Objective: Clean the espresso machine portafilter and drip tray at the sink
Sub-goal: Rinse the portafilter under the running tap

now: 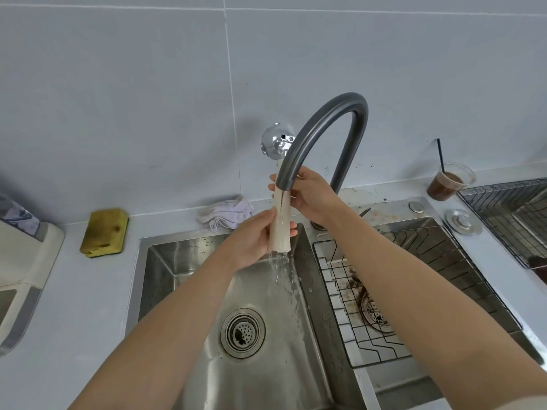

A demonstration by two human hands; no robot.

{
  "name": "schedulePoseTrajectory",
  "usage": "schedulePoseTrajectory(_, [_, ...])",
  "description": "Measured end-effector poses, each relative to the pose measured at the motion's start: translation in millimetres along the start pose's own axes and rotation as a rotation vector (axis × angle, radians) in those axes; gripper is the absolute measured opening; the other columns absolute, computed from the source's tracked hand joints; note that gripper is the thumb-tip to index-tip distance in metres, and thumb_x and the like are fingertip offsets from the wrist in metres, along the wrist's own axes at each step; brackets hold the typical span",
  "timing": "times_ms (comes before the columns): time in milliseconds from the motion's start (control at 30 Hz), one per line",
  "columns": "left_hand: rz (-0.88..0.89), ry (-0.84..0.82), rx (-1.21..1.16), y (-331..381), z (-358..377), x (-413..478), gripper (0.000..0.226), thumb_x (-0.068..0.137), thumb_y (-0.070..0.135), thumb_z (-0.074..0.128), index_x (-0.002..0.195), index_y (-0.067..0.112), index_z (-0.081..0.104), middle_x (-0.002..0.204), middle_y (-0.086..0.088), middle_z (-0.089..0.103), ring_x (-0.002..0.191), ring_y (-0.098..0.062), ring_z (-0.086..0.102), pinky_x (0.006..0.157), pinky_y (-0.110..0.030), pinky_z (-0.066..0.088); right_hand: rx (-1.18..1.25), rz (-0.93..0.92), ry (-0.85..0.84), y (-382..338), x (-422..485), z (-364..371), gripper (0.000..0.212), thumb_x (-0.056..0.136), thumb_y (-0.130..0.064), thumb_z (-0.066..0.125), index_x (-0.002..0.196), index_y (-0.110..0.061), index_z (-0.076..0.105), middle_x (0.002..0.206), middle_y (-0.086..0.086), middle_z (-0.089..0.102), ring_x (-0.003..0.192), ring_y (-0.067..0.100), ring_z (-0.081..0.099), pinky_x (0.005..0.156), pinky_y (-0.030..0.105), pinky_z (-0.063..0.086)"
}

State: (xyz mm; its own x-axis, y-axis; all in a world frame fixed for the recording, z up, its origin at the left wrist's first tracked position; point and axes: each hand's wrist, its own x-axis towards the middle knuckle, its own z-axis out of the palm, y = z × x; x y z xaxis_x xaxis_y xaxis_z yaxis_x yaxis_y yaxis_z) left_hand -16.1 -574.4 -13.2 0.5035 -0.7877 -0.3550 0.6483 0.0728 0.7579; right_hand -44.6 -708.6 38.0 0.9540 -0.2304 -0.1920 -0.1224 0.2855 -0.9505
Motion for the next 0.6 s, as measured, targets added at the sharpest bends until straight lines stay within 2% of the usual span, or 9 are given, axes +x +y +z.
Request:
schedulePoseTrajectory(133, [-0.007,-0.057,0.040,7,0,0,0.028,0.099,0.025,0.032,0.114,0.013,0.052,0.097,-0.008,0.069,0.088,-0.017,0.069,0.078,-0.032,0.053,0.082,-0.037,-0.058,-3,2,-1,0.027,0.093,0.006,0.038,0.091,-0.012,0.058,0.088,0.009,0.057,0.083,0.026,0.050,0.076,0.035,0.040])
schedulePoseTrajectory(200, [-0.003,-0.090,0.035,9,-1,-4,0.025,0.097,0.016,0.034,0.114,0.011,0.052,0.095,-0.007,0.070,0.086,-0.017,0.070,0.077,-0.034,0.056,0.130,-0.039,-0.090,-2,2,-3,0.029,0.094,0.004,0.036,0.093,-0.012,0.059,0.090,0.010,0.057,0.083,0.026,0.050,0.077,0.035,0.038])
schedulePoseTrajectory(267, [0.005,-0.083,0.052,9,-2,-8,0.022,0.095,0.008,0.038,0.109,0.010,0.054,0.091,-0.007,0.072,0.081,-0.017,0.071,0.072,-0.032,0.058,0.203,-0.014,-0.088,1,1,-6,0.030,0.095,0.002,0.035,0.096,-0.013,0.060,0.093,0.009,0.060,0.086,0.025,0.054,0.084,0.036,0.041])
schedulePoseTrajectory(367, [0.018,0.009,0.179,9,1,-11,0.015,0.093,0.004,0.044,0.102,0.011,0.054,0.093,-0.010,0.066,0.079,-0.018,0.069,0.069,-0.031,0.058,0.274,0.027,-0.050,10,0,-7,0.029,0.097,0.000,0.032,0.105,-0.011,0.058,0.098,0.008,0.061,0.095,0.025,0.053,0.089,0.035,0.044])
schedulePoseTrajectory(467, [0.022,0.115,0.359,4,2,-11,0.012,0.089,0.006,0.054,0.098,0.014,0.054,0.099,-0.013,0.061,0.089,-0.025,0.062,0.076,-0.037,0.054,0.308,0.083,0.000,17,-3,-6,0.029,0.098,-0.002,0.029,0.120,-0.006,0.048,0.100,0.008,0.058,0.092,0.023,0.058,0.086,0.034,0.047])
schedulePoseTrajectory(600, [0.026,0.257,0.489,-3,4,-11,0.026,0.082,0.011,0.067,0.103,0.014,0.051,0.092,-0.005,0.058,0.085,-0.022,0.061,0.079,-0.040,0.052,0.261,0.134,0.072,20,-5,-5,0.031,0.099,-0.003,0.030,0.125,-0.003,0.046,0.095,0.006,0.057,0.087,0.021,0.058,0.082,0.034,0.049])
